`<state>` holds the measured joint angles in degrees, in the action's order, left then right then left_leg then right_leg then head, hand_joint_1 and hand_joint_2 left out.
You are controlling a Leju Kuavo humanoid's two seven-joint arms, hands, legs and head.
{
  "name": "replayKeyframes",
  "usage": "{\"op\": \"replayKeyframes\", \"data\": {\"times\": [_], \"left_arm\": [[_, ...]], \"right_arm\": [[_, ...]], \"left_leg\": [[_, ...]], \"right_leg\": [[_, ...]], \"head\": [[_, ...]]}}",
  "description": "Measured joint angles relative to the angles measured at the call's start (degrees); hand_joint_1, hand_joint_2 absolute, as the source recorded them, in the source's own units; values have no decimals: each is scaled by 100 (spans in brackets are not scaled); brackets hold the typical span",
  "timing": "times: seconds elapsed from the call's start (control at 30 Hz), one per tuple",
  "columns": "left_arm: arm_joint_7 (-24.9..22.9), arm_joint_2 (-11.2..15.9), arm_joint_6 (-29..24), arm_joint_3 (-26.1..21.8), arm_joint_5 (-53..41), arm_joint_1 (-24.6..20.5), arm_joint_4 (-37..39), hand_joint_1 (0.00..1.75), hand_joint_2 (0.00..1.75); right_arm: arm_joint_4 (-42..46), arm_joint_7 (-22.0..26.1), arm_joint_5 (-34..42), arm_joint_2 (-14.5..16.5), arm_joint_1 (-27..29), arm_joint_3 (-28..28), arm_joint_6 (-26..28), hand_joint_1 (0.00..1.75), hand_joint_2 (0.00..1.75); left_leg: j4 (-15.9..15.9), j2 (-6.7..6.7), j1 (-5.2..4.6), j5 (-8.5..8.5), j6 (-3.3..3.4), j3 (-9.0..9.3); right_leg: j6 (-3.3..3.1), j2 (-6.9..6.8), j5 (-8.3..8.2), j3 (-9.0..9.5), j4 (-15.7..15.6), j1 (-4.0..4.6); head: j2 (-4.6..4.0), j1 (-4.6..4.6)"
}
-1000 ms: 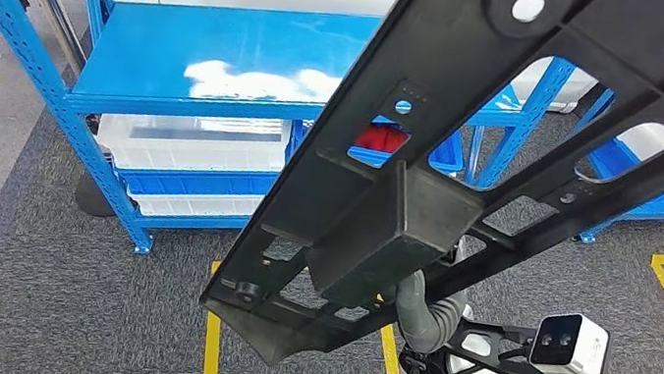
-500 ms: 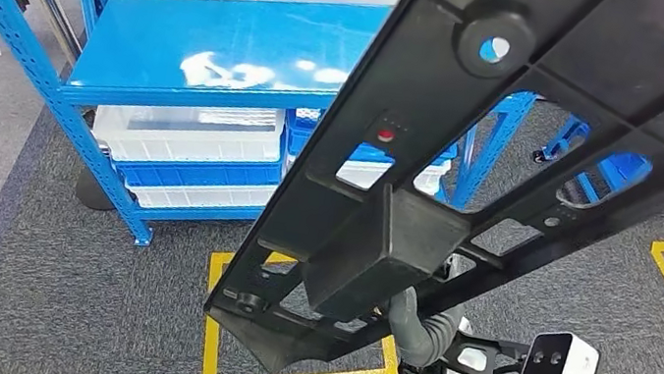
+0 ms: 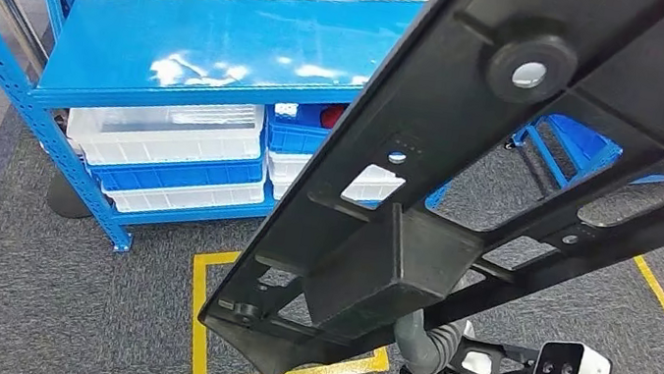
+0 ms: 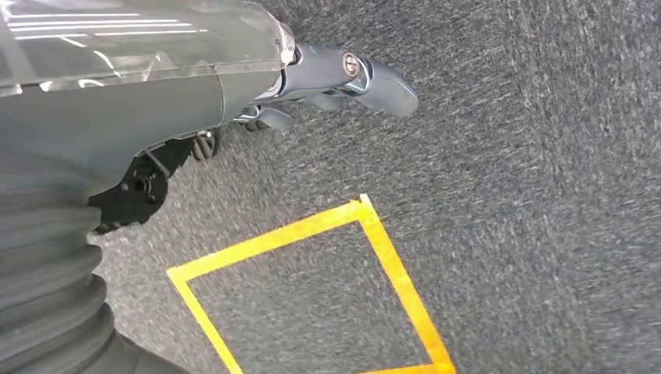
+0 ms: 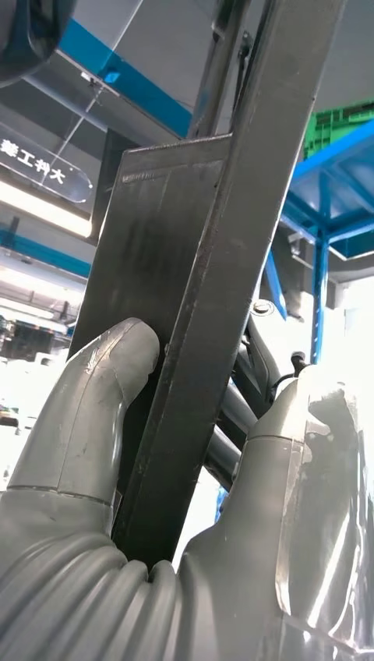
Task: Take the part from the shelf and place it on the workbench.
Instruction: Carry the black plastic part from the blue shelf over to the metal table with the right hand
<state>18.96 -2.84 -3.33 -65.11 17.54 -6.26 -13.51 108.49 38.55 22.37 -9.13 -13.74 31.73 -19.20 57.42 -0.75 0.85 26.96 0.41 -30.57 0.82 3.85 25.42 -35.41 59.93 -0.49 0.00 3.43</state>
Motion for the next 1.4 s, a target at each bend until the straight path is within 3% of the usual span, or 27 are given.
{"op": "replayKeyframes", "data": {"times": [0.03, 0.1, 0.13, 0.17, 0.2, 0.23, 0.3, 0.37, 0.43, 0.5, 0.57, 0.63, 0.67, 0.7, 0.73, 0.77, 0.83, 0.9, 0.97, 1.03, 1.1, 1.17, 1.2, 1.23, 1.27, 1.33, 1.4], "left_arm": [[-1, -17, -3, 12, 0, 0, 0, 0, 175], [-1, -27, -7, 30, -2, 11, 0, 0, 175], [-1, -30, -9, 34, -1, 18, 0, 0, 175], [-2, -32, -10, 37, -1, 22, 0, 0, 175], [-5, -35, -10, 40, -1, 21, 0, 0, 175], [-14, -40, -10, 45, -1, 18, 0, 0, 175], [-44, -57, 1, 57, -2, 10, 0, 0, 175], [-97, -71, 14, 65, -3, 8, 0, 0, 175], [-190, -84, -1, 67, -3, 1, 0, 0, 175], [-298, -96, -48, 68, -3, -12, 0, 0, 175], [-384, -110, -85, 68, -3, 2, 1, 0, 175], [-436, -125, -90, 67, -3, 37, 2, 0, 175], [-449, -128, -88, 66, 1, 54, 2, 0, 175], [-457, -129, -86, 65, 1, 66, 2, 0, 175], [-461, -129, -84, 64, 1, 74, 2, 0, 175], [-463, -129, -82, 63, 1, 79, 2, 0, 175], [-467, -129, -79, 62, -3, 85, 2, 0, 175], [-471, -133, -76, 62, -5, 80, 2, 0, 175], [-474, -146, -73, 62, -4, 60, 2, 0, 175], [-478, -160, -65, 60, -3, 52, 2, 0, 175], [-476, -164, -66, 53, -3, 68, 2, 0, 175], [-454, -164, -109, 40, -3, 86, 2, 0, 175], [-433, -164, -148, 36, -3, 88, 2, 0, 175], [-413, -164, -198, 33, -3, 86, 2, 0, 175], [-400, -163, -257, 32, -3, 84, 2, 0, 175], [-411, -145, -385, 21, -3, 86, 2, 0, 175], [-466, -97, -533, -4, -3, 98, -2, 0, 175]], "right_arm": [[20, 4, -5, 2, -2, -20, -4, 175, 175], [37, 7, -11, 3, 4, -37, -5, 175, 175], [38, 7, -14, 3, 12, -39, -5, 175, 175], [38, 7, -15, 3, 20, -41, -7, 175, 175], [40, 7, -15, 4, 26, -44, -11, 175, 175], [43, 8, -17, 5, 31, -54, -20, 175, 175], [66, 7, -20, 19, 35, -94, -56, 175, 175], [124, -14, -22, 61, 34, -151, -84, 175, 175], [207, -79, -26, 115, 39, -216, -85, 175, 175], [301, -161, -48, 165, 56, -303, -79, 175, 175], [375, -213, -112, 227, 91, -401, -74, 175, 175], [406, -231, -201, 273, 171, -485, -71, 175, 175], [412, -233, -245, 283, 221, -517, -71, 175, 175], [415, -233, -273, 285, 266, -541, -70, 175, 175], [420, -233, -293, 289, 298, -561, -71, 175, 175], [427, -233, -303, 296, 317, -577, -71, 175, 175], [442, -231, -305, 316, 333, -600, -71, 175, 175], [457, -231, -308, 330, 351, -613, -71, 175, 175], [473, -232, -314, 333, 382, -628, -71, 175, 175], [480, -231, -342, 334, 398, -664, -74, 175, 175], [463, -230, -386, 348, 396, -699, -87, 175, 175], [391, -224, -424, 369, 382, -735, -121, 175, 175], [336, -209, -445, 377, 372, -768, -138, 175, 175], [273, -178, -473, 382, 363, -811, -153, 175, 175], [210, -122, -509, 385, 361, -866, -167, 175, 175], [117, 6, -597, 397, 386, -991, -209, 175, 175], [56, 74, -720, 437, 463, -1128, -268, 175, 175]], "left_leg": [[-24, 54, 13, -26, 36, -7], [-30, 156, 2, -46, 70, -34], [-27, 209, -7, -48, 73, -46], [-25, 264, -13, -49, 74, -54], [-22, 318, -17, -48, 73, -57], [-19, 370, -18, -46, 69, -53], [-3, 457, -38, -29, 42, -44], [15, 533, -69, -12, -10, -45], [14, 623, -82, -6, -70, -39], [106, 565, -62, 86, -130, -67], [608, 318, -32, 409, -176, -279], [1409, 154, -21, 777, -202, -637], [1677, 132, -20, 845, -209, -763], [1725, 125, -19, 790, -208, -791], [1540, 114, -18, 630, -201, -712], [1154, 63, -13, 400, -187, -538], [392, -158, 2, 97, -150, -198], [106, -281, -3, 54, -114, -79], [67, -187, -8, 18, -58, -71], [16, -58, 7, -28, 26, -63], [-7, 80, 0, -46, 76, -68], [-2, 223, -18, -44, 82, -83], [1, 295, -22, -42, 80, -87], [5, 362, -23, -38, 76, -87], [9, 419, -24, -32, 66, -83], [20, 509, -39, -10, 29, -68], [21, 585, -63, 9, -32, -52]], "right_leg": [[23, -83, 148, -103, 224, 7], [57, -272, 549, -433, 962, 1], [72, -317, 682, -584, 1305, -8], [80, -341, 712, -652, 1478, -16], [81, -362, 637, -610, 1434, -23], [73, -398, 475, -450, 1160, -26], [27, -579, 157, 4, 336, 1], [-48, -686, 54, 215, -114, 43], [-117, -600, 50, 187, -144, 56], [-185, -502, 15, 183, -179, 28], [-244, -408, -20, 181, -209, 2], [-269, -294, -34, 162, -206, 7], [-271, -228, -38, 156, -200, 10], [-269, -159, -39, 153, -190, 12], [-265, -88, -39, 152, -177, 12], [-255, -16, -36, 152, -159, 10], [-211, 114, -30, 129, -115, 16], [-137, 225, -49, 83, -99, 8], [-60, 284, -79, 51, -110, -8], [-7, 51, 46, -40, 71, 6], [28, -257, 395, -315, 671, 8], [61, -337, 671, -625, 1344, -23], [73, -353, 669, -669, 1455, -36], [79, -377, 561, -594, 1334, -44], [75, -425, 382, -408, 1004, -47], [24, -645, 116, 19, 208, -20], [-52, -755, 67, 181, -134, 25]], "head": [[0, -1], [0, -1], [0, -1], [0, 0], [0, 0], [0, 0], [0, 0], [0, 0], [0, 0], [0, 0], [0, 1], [0, 1], [0, 1], [0, 0], [0, 0], [0, 0], [0, 0], [0, 1], [0, 1], [0, -1], [0, -1], [0, 0], [0, 0], [0, 0], [0, 0], [0, 0], [0, 0]]}}
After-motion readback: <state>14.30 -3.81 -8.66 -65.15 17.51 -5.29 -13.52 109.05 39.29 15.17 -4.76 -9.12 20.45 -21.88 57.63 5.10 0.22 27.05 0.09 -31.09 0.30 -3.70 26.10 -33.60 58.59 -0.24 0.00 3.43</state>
